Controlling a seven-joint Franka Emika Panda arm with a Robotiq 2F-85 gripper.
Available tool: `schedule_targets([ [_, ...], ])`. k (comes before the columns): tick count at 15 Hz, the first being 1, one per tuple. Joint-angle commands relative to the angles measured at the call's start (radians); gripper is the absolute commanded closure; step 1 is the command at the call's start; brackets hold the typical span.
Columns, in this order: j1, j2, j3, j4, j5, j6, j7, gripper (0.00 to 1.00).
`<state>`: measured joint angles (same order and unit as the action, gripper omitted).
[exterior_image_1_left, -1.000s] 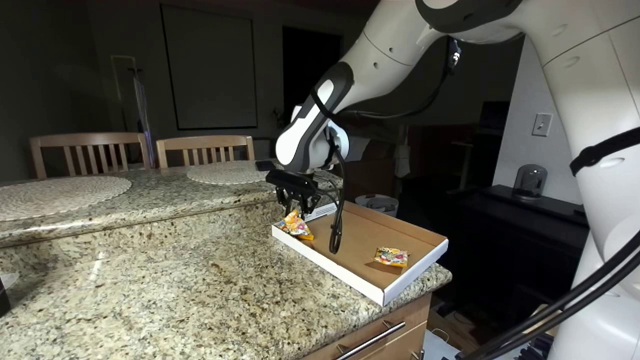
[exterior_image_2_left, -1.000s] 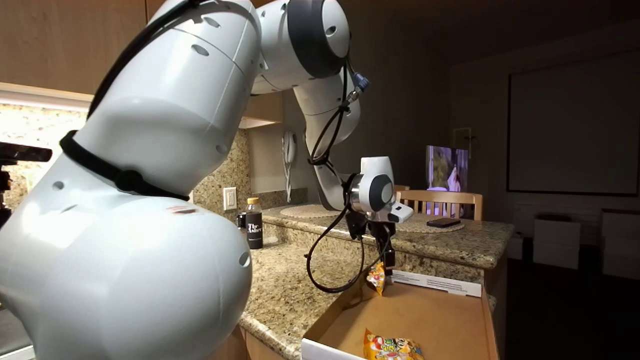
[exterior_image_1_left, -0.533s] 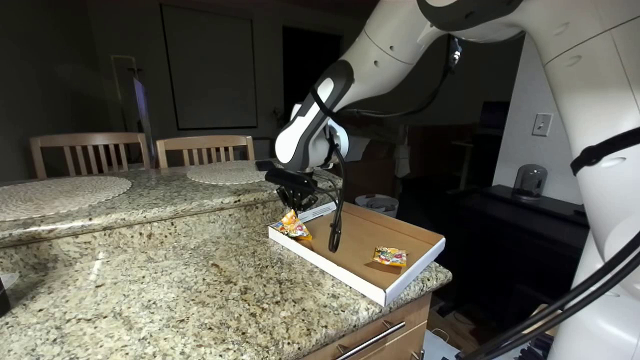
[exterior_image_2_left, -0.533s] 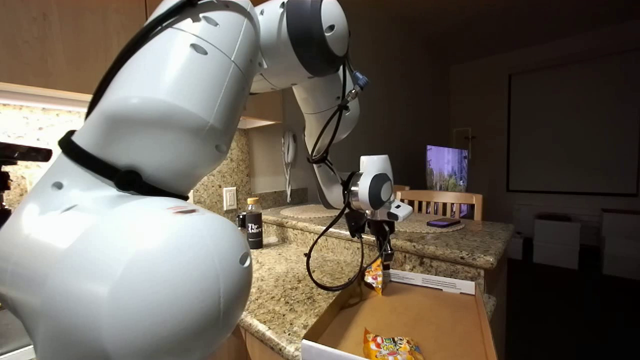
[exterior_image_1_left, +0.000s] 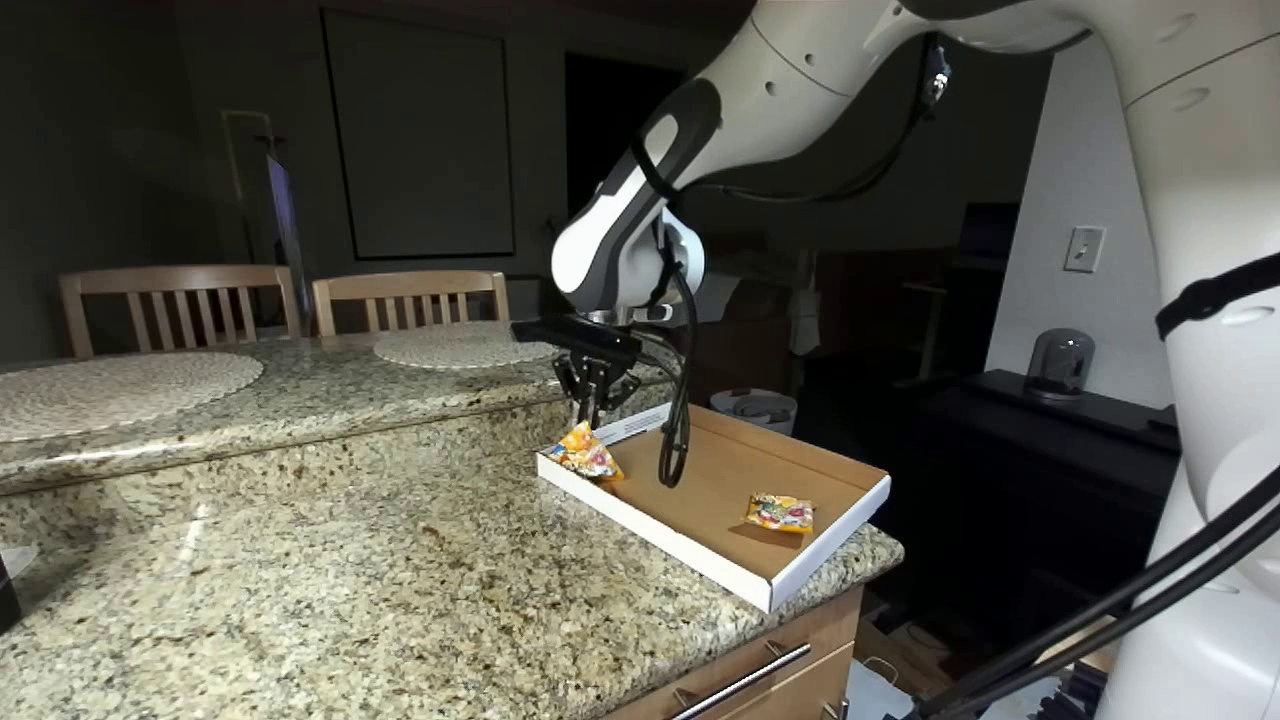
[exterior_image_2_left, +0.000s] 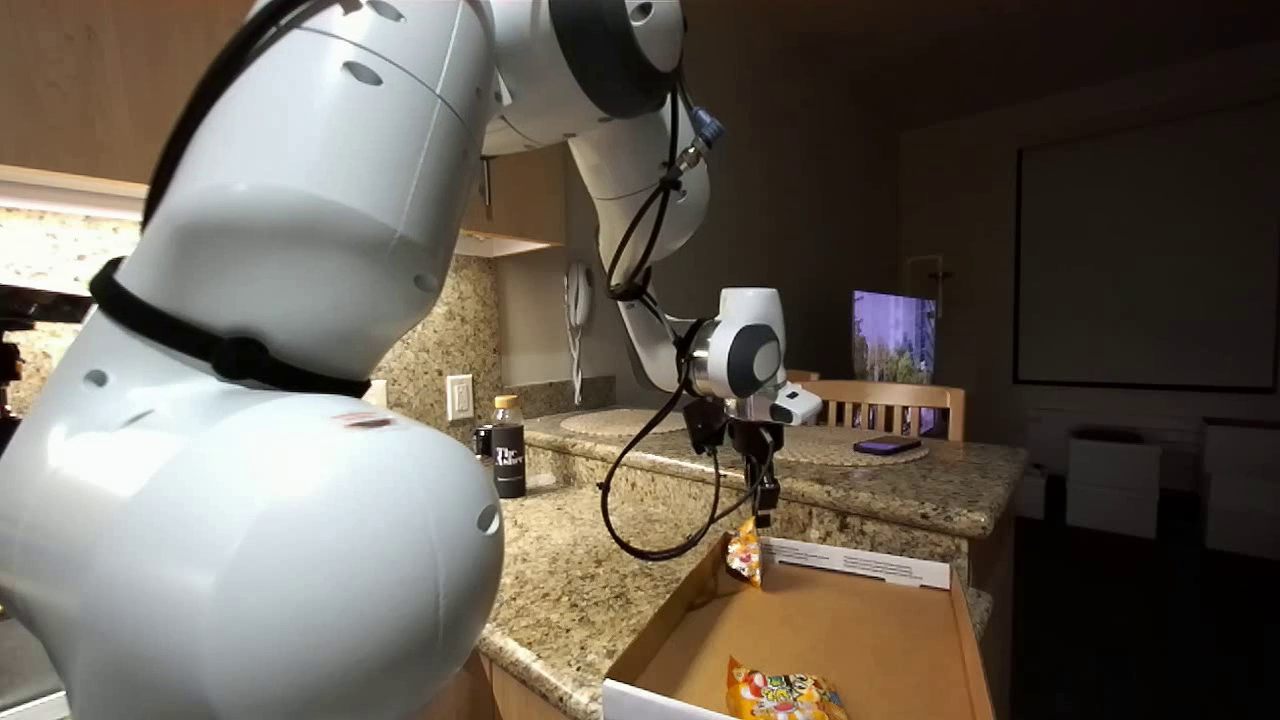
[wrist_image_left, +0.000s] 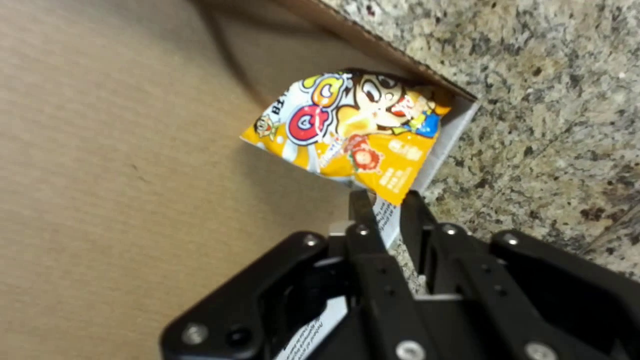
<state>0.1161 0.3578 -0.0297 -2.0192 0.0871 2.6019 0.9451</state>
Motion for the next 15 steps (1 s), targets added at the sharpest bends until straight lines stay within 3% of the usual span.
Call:
schedule_targets([
  [1,-0.009,-0.074,0.003,-0.063,0.012,-0.078,-0.048,0.49],
  [8,-0.009,-0.071,0.009,-0.054,0.014,-0.165,-0.047,0.05],
  [10,-0.008,-0.061,0.015,-0.047,0.020,-0.168,-0.049,0.00],
  [15,-0.003,-0.008,0.036,-0.011,0.051,-0.140,-0.042,0.00],
])
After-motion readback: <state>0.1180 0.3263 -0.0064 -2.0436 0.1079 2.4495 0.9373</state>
